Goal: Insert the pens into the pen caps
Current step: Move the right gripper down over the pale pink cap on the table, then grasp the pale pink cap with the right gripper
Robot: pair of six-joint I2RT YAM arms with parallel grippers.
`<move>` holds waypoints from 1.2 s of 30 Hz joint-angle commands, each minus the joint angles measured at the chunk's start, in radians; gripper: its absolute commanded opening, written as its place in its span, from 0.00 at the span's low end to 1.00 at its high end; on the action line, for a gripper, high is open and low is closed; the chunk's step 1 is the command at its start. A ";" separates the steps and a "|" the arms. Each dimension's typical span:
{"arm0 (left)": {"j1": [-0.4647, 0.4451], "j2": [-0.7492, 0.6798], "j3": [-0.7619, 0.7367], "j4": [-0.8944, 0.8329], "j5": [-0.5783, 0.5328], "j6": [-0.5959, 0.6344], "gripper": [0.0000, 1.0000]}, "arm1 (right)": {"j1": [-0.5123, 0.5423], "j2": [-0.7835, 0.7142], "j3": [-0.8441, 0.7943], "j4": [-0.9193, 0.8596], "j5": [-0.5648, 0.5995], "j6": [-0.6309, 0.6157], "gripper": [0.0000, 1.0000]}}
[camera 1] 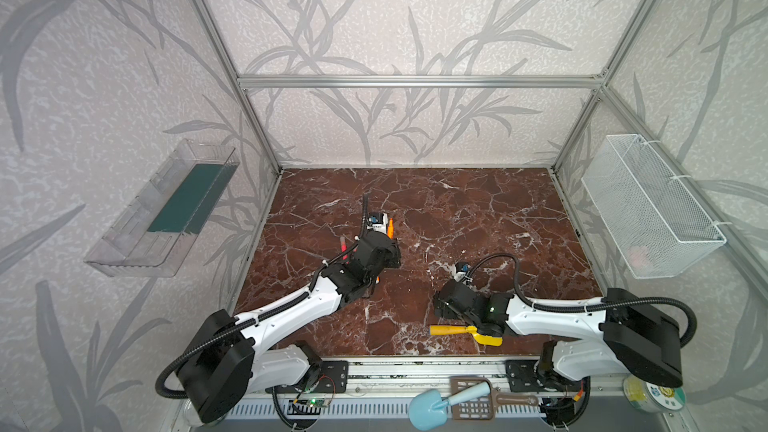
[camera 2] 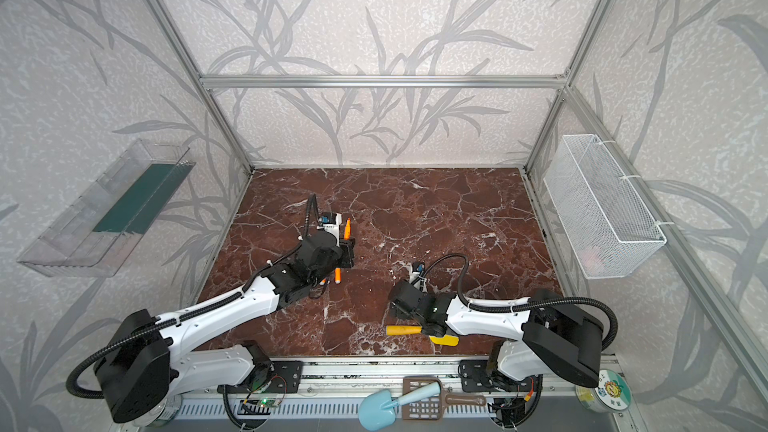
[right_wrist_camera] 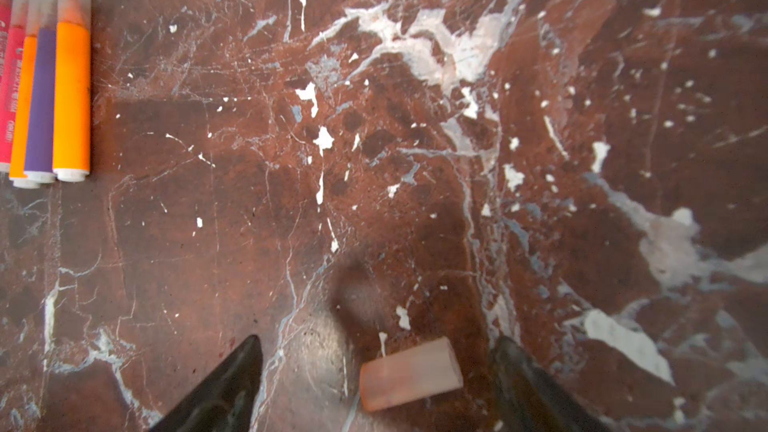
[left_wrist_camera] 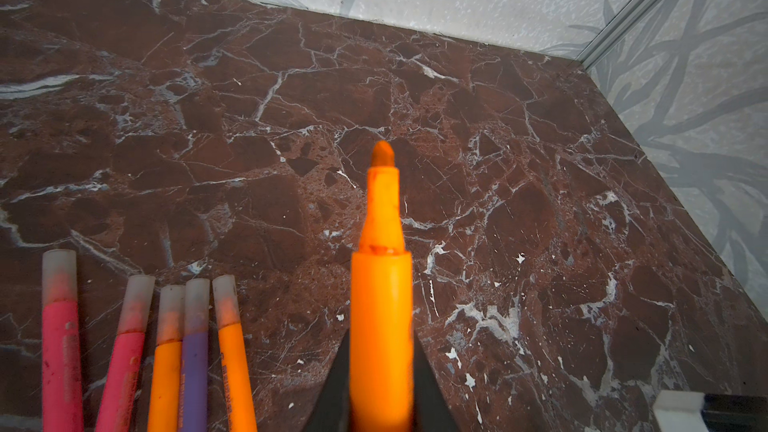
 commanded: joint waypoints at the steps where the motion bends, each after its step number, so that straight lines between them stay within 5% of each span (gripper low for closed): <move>1: 0.000 -0.019 0.000 -0.010 -0.017 -0.007 0.00 | -0.009 0.026 0.035 -0.009 0.043 -0.022 0.85; 18: 0.000 -0.027 -0.002 -0.013 -0.015 -0.010 0.00 | 0.003 0.004 0.068 -0.142 -0.026 0.041 0.80; 36: -0.001 -0.033 -0.001 -0.014 -0.014 -0.009 0.00 | 0.008 0.232 0.210 -0.091 -0.074 0.001 0.71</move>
